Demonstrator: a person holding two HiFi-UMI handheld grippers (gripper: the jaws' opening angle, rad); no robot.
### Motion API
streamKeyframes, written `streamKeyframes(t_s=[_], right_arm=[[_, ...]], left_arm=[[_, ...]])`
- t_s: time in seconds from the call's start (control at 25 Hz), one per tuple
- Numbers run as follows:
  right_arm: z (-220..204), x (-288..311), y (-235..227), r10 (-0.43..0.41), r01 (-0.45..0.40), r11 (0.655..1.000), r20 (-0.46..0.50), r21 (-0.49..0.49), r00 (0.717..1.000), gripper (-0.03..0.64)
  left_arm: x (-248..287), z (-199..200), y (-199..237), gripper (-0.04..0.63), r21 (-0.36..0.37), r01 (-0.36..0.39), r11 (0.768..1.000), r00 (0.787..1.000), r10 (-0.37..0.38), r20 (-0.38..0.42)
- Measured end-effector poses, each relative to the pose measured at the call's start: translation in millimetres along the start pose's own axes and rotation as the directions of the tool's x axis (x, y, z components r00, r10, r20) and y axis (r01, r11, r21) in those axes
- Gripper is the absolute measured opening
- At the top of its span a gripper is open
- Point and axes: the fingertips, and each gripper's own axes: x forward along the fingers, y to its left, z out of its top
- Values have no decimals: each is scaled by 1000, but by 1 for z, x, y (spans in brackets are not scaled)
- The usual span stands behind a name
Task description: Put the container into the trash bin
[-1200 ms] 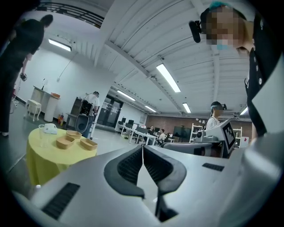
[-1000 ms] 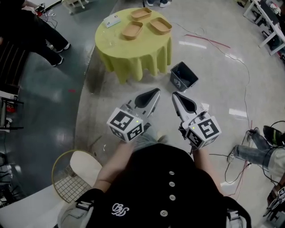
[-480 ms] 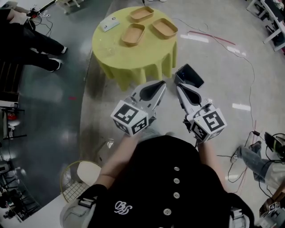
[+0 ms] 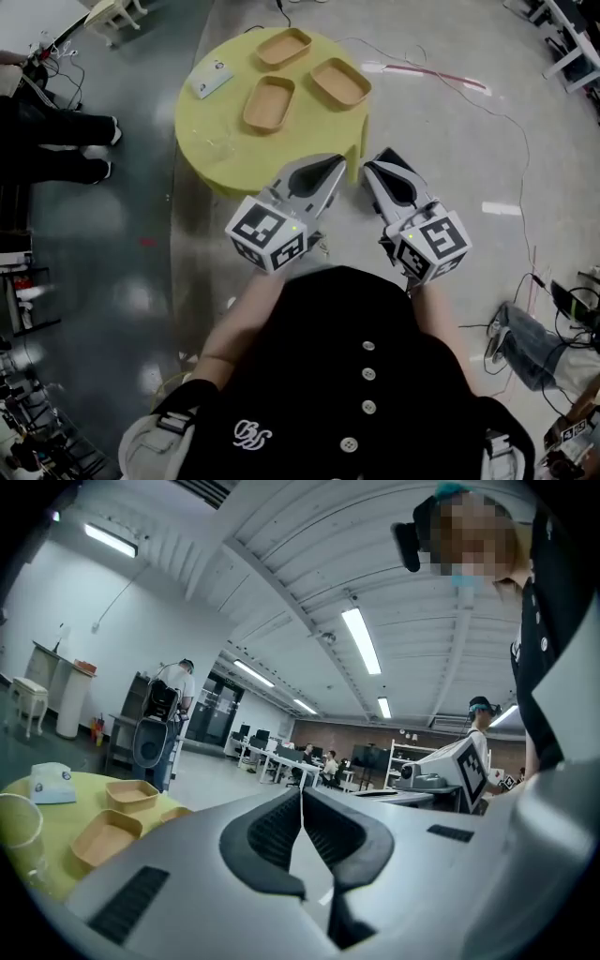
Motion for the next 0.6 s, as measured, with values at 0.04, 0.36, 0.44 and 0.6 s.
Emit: streamKeyframes(t_s=[0.04,0.36,0.44,0.6], right_arm=[[4,10,-4,1,0,1000,3,-3,1000,5],[29,66,-30,-12,13,1000,22,-23,1000,5],[29,75,-38,-18,18,1000,21,-19,1000,5],[23,81,-42,-36,36,999,2,2,999,5]], left_arm=[[4,4,9,17,-6,2,1000,1000,-2,8],[26,17,49,15,-5,56,998,998,-56,-4],[32,15,58,15,-9,64,998,998,-64,-17],[34,10,68,15,-32,76,997,997,-77,-33]])
